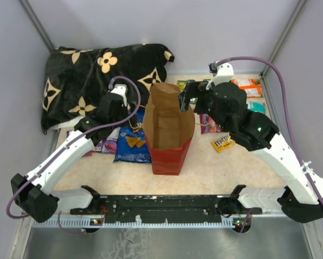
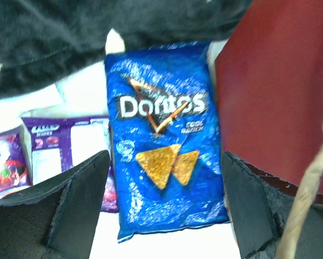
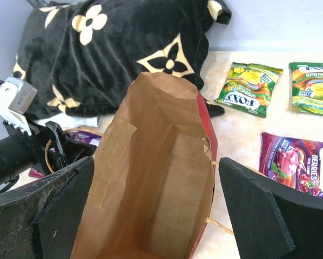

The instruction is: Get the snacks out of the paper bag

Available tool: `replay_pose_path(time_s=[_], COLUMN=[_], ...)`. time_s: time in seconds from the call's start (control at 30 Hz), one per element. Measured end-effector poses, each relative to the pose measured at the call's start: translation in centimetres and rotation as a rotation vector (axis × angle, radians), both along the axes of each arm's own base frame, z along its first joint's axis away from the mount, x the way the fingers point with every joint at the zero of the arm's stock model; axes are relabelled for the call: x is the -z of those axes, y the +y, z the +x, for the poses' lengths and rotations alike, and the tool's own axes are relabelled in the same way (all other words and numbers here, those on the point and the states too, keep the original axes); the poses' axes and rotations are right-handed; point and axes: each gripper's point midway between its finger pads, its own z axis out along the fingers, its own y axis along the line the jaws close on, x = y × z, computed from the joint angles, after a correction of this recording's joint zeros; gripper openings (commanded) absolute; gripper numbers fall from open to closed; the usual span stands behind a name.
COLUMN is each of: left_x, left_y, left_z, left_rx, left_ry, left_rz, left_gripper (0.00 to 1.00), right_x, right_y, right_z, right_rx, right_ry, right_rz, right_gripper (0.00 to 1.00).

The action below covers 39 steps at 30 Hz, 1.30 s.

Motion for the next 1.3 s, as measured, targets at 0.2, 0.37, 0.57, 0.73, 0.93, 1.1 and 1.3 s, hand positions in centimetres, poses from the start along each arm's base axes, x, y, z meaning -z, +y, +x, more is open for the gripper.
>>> replay_pose_path(time_s=[0.2, 0.37, 0.57, 0.73, 0.93, 1.1, 1.3], left_x=[4.3, 6.8, 6.6, 6.8, 8.3, 7.9, 7.3], left_y=[1.0, 1.6, 2.3, 2.3, 3.9, 5.9, 7.5], left_z=[-1.1, -2.1, -1.8, -1.2, -1.5, -2.3, -1.7], left_rx=[-0.033, -0.027, -0.03, -0.04, -0.108, -0.19, -0.28], left_ry=[0.053, 0.007, -0.11, -0.135, -0.158, -0.21, -0.225], left_rz=[0.075, 0.076, 0.062, 0.086, 0.16, 0.136, 0.081], left_gripper=[0.89, 0.89, 0.89, 0.87, 0.92, 0.93, 0.94], right_x=[1.4, 1.5, 1.6, 1.9, 2.9, 2.1, 1.7], right_y=[0.9, 1.1, 1.1, 1.1, -2.7, -3.3, -9.0], right_z=[0.3, 0.1, 0.1, 0.7, 4.6, 5.3, 8.1], right_rx=[-0.025, -0.04, -0.042, -0.067, -0.007, -0.034, 0.082], right_ry=[0.032, 0.037, 0.037, 0.044, 0.089, 0.082, 0.069], right_rz=[-0.043, -0.042, -0.046, -0.022, 0.051, 0.107, 0.216], right_gripper=[0.99, 0.99, 0.99, 0.99, 0.99, 0.99, 0.99])
